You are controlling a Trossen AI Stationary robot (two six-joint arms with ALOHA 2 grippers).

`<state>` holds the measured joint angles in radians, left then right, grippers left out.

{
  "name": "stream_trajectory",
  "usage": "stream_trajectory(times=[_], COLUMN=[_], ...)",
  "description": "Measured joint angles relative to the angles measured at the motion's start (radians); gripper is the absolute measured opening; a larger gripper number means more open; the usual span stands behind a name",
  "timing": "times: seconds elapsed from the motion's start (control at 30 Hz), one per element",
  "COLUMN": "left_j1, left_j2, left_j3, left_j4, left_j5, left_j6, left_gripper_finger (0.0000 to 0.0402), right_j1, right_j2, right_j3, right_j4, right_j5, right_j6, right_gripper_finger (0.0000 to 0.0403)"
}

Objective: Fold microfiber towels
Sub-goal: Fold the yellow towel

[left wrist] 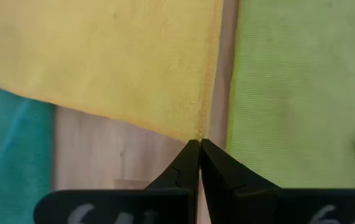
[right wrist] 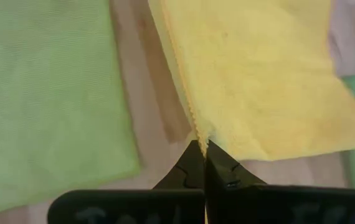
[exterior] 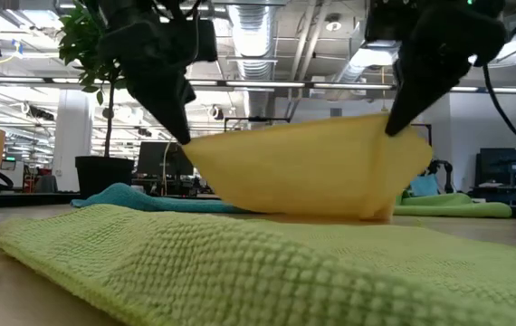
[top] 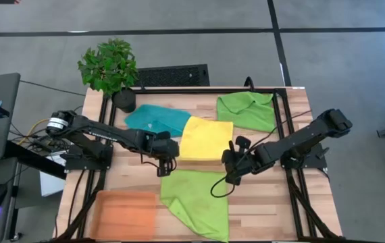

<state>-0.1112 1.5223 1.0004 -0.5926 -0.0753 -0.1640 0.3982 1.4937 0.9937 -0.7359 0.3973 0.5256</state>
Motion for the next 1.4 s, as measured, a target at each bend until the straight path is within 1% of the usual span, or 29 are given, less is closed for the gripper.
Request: stream_trajectory(times=[0.1,0.27,0.43,0.5,0.6,0.67,0.8,0.87,1.0,1.13,1.27,1.4], left_j1=[0.0,-0.001,-0.005,-0.004,-0.004,-0.002,0.018,0.036,0.085,0.14,0.188,0.227], left_j2=[0.0,0.0,0.0,0.0,0.0,0.001,0.001,0.001,0.001,0.012,0.049,0.105], left_j3=[-0.036,-0.058,-0.085,-0.093,-0.093,-0.094,-0.094,-0.093,-0.093,-0.093,-0.092,-0.094], left_j4=[0.031,0.032,0.074,0.092,0.116,0.14,0.184,0.205,0.247,0.292,0.358,0.425], left_j5=[0.02,0.056,0.069,0.043,-0.039,-0.099,-0.217,-0.254,-0.291,-0.327,-0.33,-0.324], left_j6=[-0.02,-0.077,-0.084,-0.086,-0.086,-0.085,-0.084,-0.078,-0.047,-0.039,0.012,0.059], left_gripper_finger=[0.0,0.0,0.0,0.0,0.0,0.0,0.0,0.0,0.0,0.0,0.0,0.0], right_j1=[0.001,0.008,0.021,0.019,0.01,-0.003,-0.035,-0.061,-0.118,-0.169,-0.219,-0.278], right_j2=[0.0,-0.001,-0.001,-0.001,-0.001,-0.001,-0.001,-0.001,-0.001,-0.001,-0.001,-0.001], right_j3=[-0.041,-0.082,-0.083,-0.083,-0.084,-0.084,-0.084,-0.084,-0.084,-0.084,-0.084,-0.085], right_j4=[0.09,0.216,0.218,0.214,0.192,0.153,0.071,0.043,0.034,0.023,0.016,0.011], right_j5=[-0.039,-0.089,-0.076,-0.048,-0.026,-0.003,0.076,0.101,0.118,0.189,0.248,0.256], right_j6=[0.01,0.011,0.035,0.035,0.036,0.052,0.053,0.051,0.001,-0.011,-0.058,-0.075], right_gripper_finger=[0.0006,0.0006,0.0006,0.0006,0.0006,0.0006,0.0006,0.0006,0.0006,0.0006,0.0006,0.0006])
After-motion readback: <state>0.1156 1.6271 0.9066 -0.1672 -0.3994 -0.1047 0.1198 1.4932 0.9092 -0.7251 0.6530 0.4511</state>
